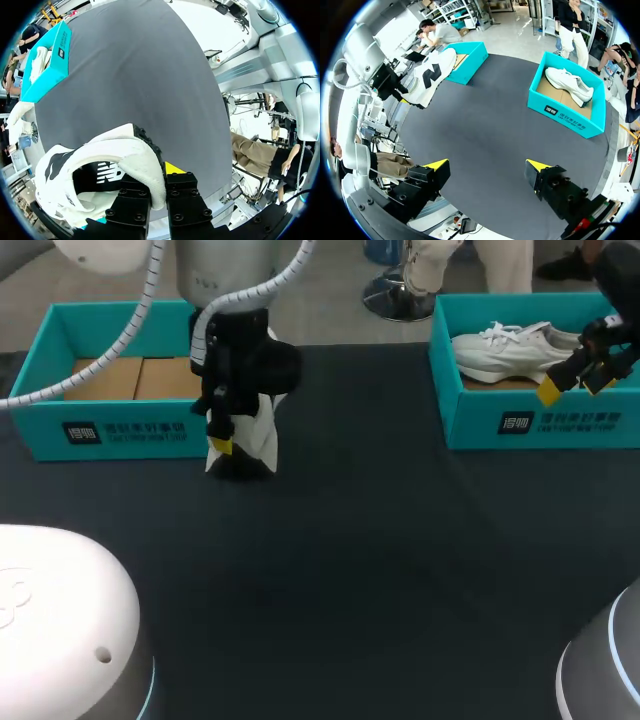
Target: Take the shoe out of the shoebox, open the shoe tongue, remove and reinsert the insole, then place the shoe into the shoebox
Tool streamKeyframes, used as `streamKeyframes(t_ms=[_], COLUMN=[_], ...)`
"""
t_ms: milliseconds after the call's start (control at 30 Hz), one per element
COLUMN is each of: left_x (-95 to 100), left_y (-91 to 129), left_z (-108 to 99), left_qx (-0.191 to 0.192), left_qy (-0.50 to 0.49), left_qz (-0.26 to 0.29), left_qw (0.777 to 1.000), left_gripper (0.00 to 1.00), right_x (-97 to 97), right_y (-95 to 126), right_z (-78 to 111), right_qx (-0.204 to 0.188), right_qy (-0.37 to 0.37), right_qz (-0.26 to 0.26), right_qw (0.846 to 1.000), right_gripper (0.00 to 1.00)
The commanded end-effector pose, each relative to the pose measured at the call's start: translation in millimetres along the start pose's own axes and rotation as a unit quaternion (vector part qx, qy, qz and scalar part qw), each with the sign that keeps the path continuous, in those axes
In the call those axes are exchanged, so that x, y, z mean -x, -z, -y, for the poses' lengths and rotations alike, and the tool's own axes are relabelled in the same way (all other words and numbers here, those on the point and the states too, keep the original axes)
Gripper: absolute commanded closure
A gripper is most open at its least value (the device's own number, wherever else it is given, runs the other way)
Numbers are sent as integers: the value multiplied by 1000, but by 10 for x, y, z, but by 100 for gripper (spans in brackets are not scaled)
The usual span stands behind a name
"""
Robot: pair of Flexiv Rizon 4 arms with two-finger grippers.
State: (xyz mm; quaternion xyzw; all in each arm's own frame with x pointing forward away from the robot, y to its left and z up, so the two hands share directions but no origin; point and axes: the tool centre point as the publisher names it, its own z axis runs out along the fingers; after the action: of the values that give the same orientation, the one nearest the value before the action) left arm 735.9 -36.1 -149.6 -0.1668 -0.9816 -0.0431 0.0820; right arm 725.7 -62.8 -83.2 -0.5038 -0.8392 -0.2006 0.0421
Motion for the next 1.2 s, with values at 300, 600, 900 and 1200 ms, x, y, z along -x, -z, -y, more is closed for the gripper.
streamKeyframes(t_ms=[300, 600, 900, 1200], left_x=[-57, -51, -51, -51], left_y=[-13, -44, -44, -44], left_z=[-1441, -1790, -1790, -1790], left_qx=[-67, -84, -84, -84], left_qy=[10, 45, 45, 45], left_qz=[-23, -16, -16, -16], left_qw=[997, 995, 995, 995], left_gripper=[100, 100, 100, 100], right_x=[7, 7, 7, 7], right_y=[-3, -3, -3, -3], right_z=[-29, -29, -29, -29], right_qx=[-3, -3, -3, -3], right_qy=[-1, -1, -1, -1], right_qz=[-1, -1, -1, -1], right_qw=[1000, 1000, 1000, 1000], right_gripper=[0, 0, 0, 0])
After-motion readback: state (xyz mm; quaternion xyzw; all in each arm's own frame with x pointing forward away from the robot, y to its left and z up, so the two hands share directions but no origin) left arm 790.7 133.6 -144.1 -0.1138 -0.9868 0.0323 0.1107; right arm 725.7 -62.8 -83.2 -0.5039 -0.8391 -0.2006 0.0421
